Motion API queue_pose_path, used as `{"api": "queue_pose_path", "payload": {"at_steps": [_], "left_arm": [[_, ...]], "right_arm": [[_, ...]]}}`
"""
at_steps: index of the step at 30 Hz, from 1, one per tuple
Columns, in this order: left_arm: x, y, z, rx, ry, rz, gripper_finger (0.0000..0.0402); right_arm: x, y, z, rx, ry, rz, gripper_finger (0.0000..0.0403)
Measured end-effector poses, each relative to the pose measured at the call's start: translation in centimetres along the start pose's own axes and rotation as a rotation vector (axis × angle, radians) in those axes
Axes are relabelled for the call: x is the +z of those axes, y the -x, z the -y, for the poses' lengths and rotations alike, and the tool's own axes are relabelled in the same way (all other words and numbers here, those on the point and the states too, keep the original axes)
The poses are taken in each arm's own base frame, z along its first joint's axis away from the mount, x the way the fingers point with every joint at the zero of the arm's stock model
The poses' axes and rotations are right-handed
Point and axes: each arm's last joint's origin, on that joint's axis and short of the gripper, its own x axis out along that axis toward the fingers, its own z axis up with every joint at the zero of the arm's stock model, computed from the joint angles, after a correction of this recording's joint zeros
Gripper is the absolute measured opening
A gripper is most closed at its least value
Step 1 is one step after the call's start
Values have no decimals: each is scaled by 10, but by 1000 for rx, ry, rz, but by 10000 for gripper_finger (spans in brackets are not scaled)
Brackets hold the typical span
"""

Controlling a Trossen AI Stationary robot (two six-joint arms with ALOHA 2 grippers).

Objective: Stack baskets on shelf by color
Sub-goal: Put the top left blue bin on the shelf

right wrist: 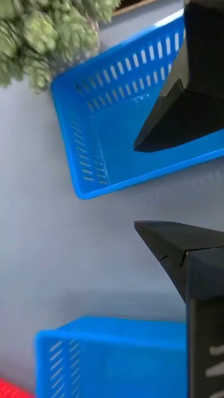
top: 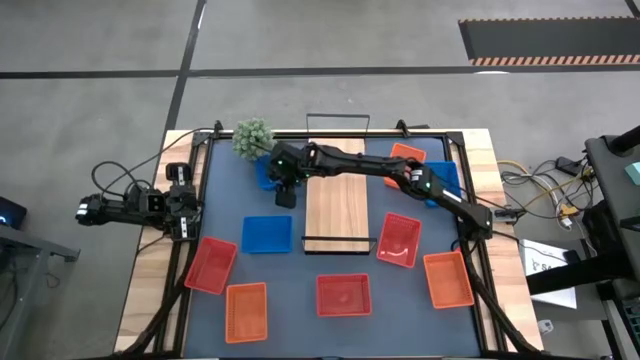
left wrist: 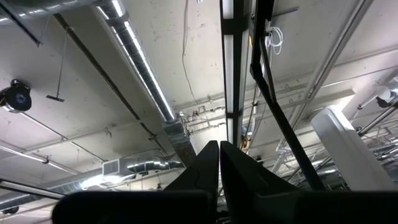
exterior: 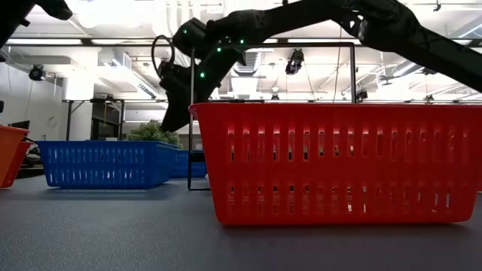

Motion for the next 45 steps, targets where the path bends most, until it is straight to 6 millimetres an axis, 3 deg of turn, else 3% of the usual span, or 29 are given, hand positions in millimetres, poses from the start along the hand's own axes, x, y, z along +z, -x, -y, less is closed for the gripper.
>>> {"api": "queue_pose_path", "payload": {"at_steps": [12,19,23,32,38,45], "left_arm": [[0,0,0,1,0,1,0],[0,0,0,0,0,1,0],[0,0,0,0,0,1,0],[0,0,0,0,0,1,0],[1,0,0,1,0,4,0],[1,0,0,1,-1,4,0]], "right_arm": [[-20,-30,6,2,24,-64,183],[-24,-36,9,0,39,-72,176],[-25,-36,9,2,45,-75,144],[-24,-36,8,5,112,-74,21],[-19,-30,4,9,148,-64,12],[0,5,-8,15,209,-25,11]]}}
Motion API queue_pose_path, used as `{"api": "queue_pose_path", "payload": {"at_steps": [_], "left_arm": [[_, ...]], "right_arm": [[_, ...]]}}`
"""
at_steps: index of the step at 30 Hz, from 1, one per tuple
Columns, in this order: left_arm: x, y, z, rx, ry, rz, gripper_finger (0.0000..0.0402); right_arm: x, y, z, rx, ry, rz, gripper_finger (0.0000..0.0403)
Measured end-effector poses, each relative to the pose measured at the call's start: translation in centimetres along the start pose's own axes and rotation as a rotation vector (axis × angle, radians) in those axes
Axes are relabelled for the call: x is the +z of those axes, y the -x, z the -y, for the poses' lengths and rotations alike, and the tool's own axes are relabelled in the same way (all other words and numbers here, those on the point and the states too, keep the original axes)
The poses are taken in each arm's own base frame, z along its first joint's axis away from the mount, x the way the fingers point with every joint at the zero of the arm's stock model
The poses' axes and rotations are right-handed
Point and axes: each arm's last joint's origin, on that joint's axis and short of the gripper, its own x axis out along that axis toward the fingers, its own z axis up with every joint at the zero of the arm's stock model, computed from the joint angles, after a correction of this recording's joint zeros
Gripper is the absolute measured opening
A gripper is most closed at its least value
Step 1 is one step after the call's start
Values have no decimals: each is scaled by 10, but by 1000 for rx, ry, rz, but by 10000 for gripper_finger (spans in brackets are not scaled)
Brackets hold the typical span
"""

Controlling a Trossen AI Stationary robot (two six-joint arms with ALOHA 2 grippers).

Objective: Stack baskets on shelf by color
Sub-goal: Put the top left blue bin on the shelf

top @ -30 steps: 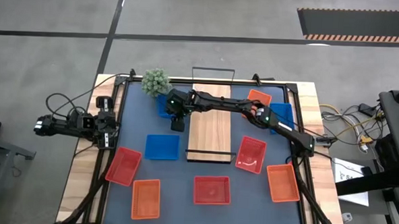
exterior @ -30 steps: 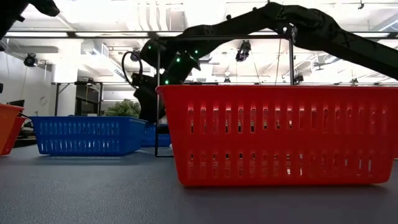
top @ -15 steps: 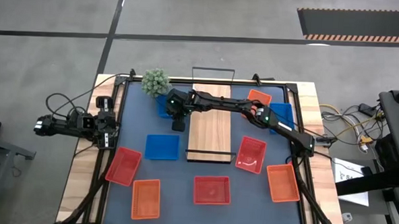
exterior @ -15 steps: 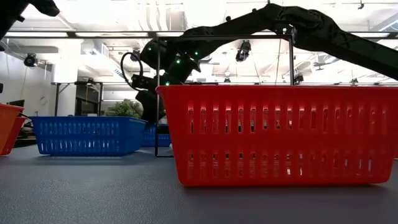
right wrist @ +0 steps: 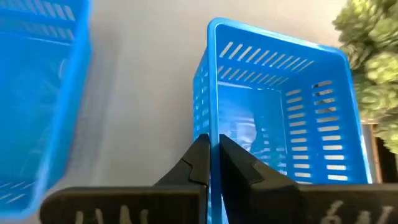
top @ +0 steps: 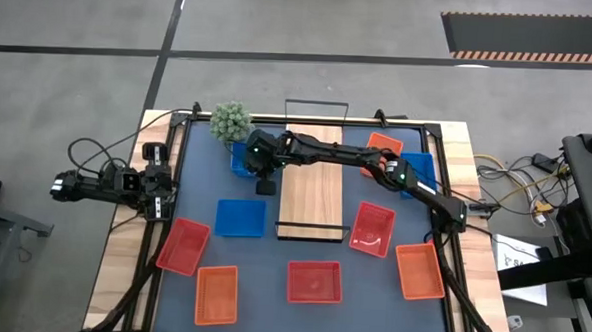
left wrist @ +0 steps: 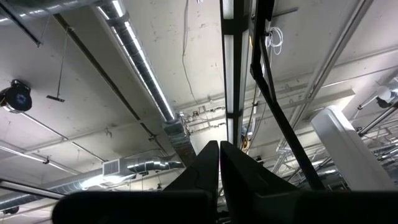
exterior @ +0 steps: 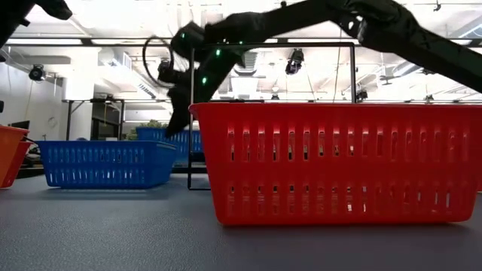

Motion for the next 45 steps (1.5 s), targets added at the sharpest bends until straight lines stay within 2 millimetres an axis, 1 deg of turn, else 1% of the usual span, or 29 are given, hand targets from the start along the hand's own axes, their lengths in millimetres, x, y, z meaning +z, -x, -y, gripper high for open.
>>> {"api": "queue_pose_path", "payload": {"at_steps": [5,8,10,16,23,25,28,31,35,38,41,45], "left_arm": [[0,0,0,0,0,0,0],[0,0,0,0,1,1,0],[0,0,0,0,0,1,0],[0,0,0,-2,0,-1,0],[-2,0,1,-8,1,-17,0],[-3,0,1,-13,2,-30,0],[-4,0,1,-15,3,-37,0],[-4,0,2,-16,3,-40,0],[-4,0,2,-17,4,-40,0],[-4,0,2,-17,3,-40,0],[-4,0,2,-16,3,-40,0],[-4,0,2,-16,3,-40,0]], "right_arm": [[11,33,-5,-22,22,-19,11],[13,53,-5,-72,37,-72,11],[9,62,-2,-79,21,-112,11],[-4,73,6,-64,-10,-230,11],[-11,78,4,-43,-9,-276,11],[-13,81,4,-71,-8,-293,10],[-17,93,2,-90,-27,-294,9],[-23,100,-1,-113,-27,-238,9],[-41,109,-6,-146,-32,-165,9],[-61,115,-3,-186,-43,-104,9],[-83,113,3,-220,-62,-71,9],[-110,107,10,-205,-86,-51,9]]}}
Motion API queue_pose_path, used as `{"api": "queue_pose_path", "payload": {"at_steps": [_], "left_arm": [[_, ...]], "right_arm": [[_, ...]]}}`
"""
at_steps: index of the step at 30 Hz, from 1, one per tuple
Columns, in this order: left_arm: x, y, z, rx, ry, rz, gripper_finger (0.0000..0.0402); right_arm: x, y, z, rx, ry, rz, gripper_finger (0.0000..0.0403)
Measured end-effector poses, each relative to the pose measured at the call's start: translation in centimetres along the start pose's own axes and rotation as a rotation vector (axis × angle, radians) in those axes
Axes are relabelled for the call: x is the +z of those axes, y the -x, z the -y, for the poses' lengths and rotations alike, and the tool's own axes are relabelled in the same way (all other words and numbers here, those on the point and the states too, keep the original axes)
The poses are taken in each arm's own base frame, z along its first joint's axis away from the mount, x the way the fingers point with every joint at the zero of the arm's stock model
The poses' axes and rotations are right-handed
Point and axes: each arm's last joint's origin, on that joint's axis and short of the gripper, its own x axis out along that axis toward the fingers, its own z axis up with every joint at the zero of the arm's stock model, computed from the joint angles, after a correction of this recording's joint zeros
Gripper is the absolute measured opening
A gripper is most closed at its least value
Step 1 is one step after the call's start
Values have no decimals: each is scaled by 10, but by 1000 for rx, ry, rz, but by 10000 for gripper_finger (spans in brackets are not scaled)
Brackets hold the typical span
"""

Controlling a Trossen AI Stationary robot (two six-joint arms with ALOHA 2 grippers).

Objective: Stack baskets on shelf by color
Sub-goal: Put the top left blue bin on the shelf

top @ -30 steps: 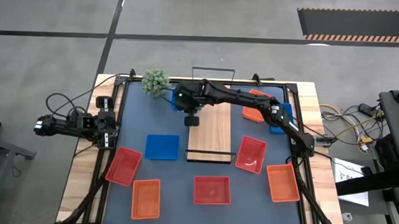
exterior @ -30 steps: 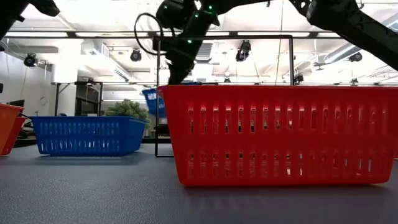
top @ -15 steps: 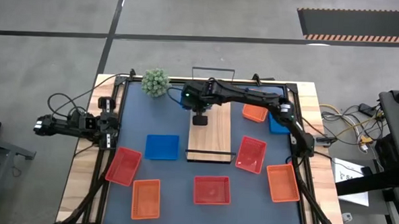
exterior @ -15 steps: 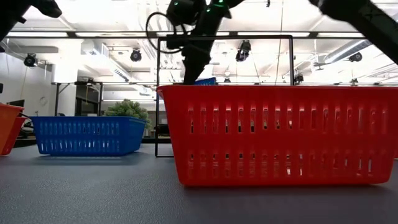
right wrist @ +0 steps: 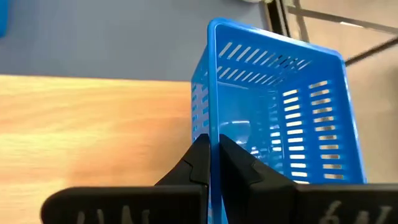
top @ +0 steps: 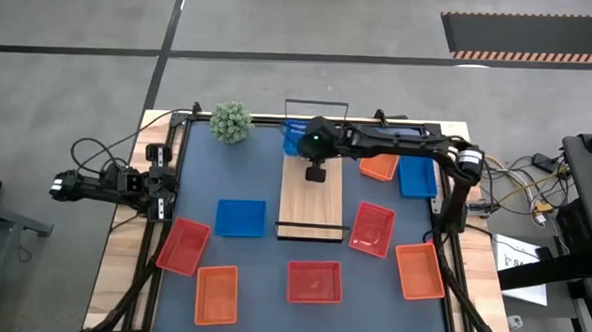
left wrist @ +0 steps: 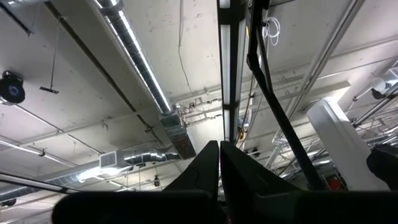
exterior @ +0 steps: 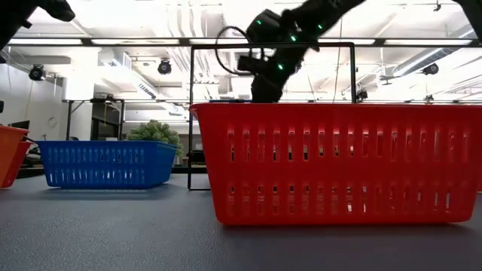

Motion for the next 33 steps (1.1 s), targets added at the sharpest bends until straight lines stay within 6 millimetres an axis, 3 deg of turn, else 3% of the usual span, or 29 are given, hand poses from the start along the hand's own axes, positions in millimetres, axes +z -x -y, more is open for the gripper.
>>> {"api": "queue_pose_path", "payload": {"at_steps": [7,15,33], "left_arm": [[0,0,0,1,0,2,0],[0,0,0,2,-1,2,0],[1,0,0,2,-2,2,0]], "right_arm": [[-21,-15,5,-34,45,6,9],[-24,-15,13,-51,54,5,14],[-26,-15,18,-57,22,0,76]]}}
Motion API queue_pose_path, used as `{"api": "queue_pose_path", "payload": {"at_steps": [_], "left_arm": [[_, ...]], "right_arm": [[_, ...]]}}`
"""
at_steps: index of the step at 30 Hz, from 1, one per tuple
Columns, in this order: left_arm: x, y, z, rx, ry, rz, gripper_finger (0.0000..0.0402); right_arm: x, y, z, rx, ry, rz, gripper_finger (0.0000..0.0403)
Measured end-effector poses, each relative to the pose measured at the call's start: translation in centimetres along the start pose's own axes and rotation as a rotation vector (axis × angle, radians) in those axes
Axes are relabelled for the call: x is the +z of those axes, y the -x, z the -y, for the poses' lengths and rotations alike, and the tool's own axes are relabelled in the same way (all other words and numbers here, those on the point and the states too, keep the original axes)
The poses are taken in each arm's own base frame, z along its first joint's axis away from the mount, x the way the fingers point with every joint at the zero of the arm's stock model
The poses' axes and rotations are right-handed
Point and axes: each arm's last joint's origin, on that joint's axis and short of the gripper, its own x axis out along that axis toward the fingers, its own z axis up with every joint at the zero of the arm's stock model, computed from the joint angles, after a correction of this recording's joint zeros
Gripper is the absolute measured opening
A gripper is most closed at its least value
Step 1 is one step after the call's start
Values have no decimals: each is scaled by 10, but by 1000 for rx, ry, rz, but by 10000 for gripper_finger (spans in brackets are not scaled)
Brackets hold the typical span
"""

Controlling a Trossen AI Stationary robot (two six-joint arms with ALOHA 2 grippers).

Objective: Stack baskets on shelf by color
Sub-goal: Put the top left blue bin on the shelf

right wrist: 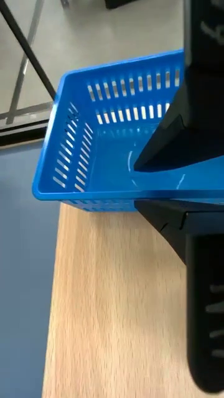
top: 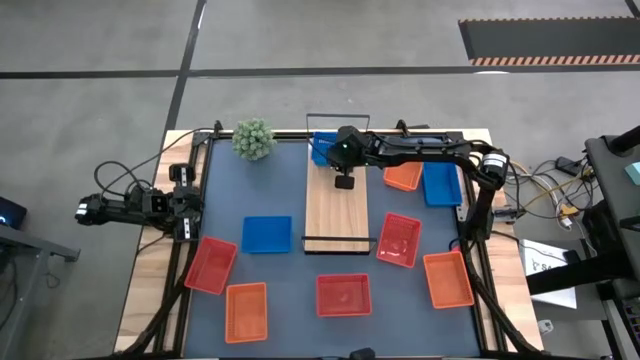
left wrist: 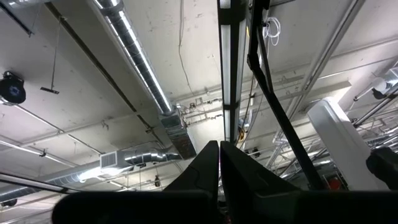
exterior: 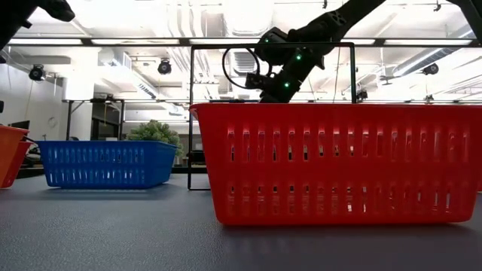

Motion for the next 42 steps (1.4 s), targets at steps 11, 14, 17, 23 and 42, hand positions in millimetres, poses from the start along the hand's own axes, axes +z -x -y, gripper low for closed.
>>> {"api": "queue_pose_path", "payload": {"at_steps": [11,14,17,23,42], "left_arm": [[0,0,0,0,0,0,0],[0,0,0,0,0,0,0],[0,0,0,0,0,0,0],[0,0,0,0,0,0,0],[0,0,0,0,0,0,0]], "right_arm": [[27,33,6,86,-71,-119,73],[24,37,1,134,-85,-175,63],[14,34,-5,160,-100,-243,48],[-3,25,-10,81,-83,-322,12],[-2,24,-8,18,-76,-325,8]]}}
